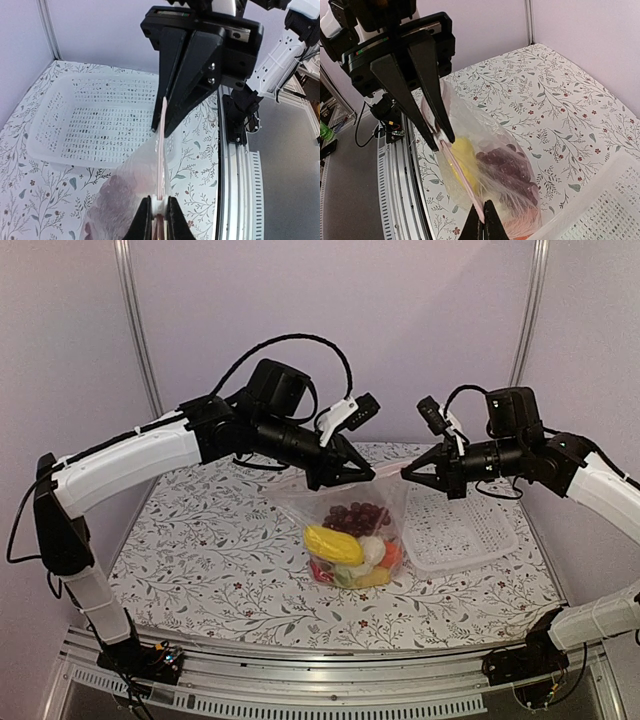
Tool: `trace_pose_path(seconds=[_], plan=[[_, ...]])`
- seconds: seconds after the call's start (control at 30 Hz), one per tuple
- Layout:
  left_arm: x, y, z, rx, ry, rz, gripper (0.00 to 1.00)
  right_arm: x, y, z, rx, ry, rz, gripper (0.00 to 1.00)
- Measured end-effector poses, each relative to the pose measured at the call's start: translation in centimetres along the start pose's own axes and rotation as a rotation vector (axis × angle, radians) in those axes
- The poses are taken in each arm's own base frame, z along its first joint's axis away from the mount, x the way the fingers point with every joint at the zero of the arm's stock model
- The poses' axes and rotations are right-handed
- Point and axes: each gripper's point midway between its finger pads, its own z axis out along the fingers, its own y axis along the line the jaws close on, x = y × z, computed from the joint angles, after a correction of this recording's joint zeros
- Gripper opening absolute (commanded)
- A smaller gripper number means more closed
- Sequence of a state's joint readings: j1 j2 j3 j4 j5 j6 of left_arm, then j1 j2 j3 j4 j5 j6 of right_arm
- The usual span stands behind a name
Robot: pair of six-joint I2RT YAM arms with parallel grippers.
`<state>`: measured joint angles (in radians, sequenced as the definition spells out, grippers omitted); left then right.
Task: Place the food in the zip-top bag and seal the zipper
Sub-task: Zip the zipper of the food storage bag.
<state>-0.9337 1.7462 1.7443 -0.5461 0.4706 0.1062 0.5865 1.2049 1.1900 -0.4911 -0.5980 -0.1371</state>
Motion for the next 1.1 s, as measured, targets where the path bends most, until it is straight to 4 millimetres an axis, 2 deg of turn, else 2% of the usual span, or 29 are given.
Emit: trace_pose_path(seconds=[0.23, 0.67, 0.9, 1.1], plan=[[2.2, 0.4, -1.8, -0.055, 0.058, -0.026, 0.04, 0.5, -1.8, -0.6, 0.047, -0.004, 0.043, 0.0], [5.9, 0.0, -7.1, -0.152, 0.095, -0.075, 0.04, 0.3, -3.5, -1.1, 0.104, -0.024, 0.092, 0.0], [7.5, -0.3, -9.8, -0.199, 0.096, -0.103, 0.04, 0.6, -4.7, -0.3, 0.121, -0.017, 0.118, 0.0], [8.5, -0.2, -11.2, -0.232, 0.097, -0.123, 0.04, 0.5, -5.1, 0.2, 0.122, -0.021, 0.132, 0.0]])
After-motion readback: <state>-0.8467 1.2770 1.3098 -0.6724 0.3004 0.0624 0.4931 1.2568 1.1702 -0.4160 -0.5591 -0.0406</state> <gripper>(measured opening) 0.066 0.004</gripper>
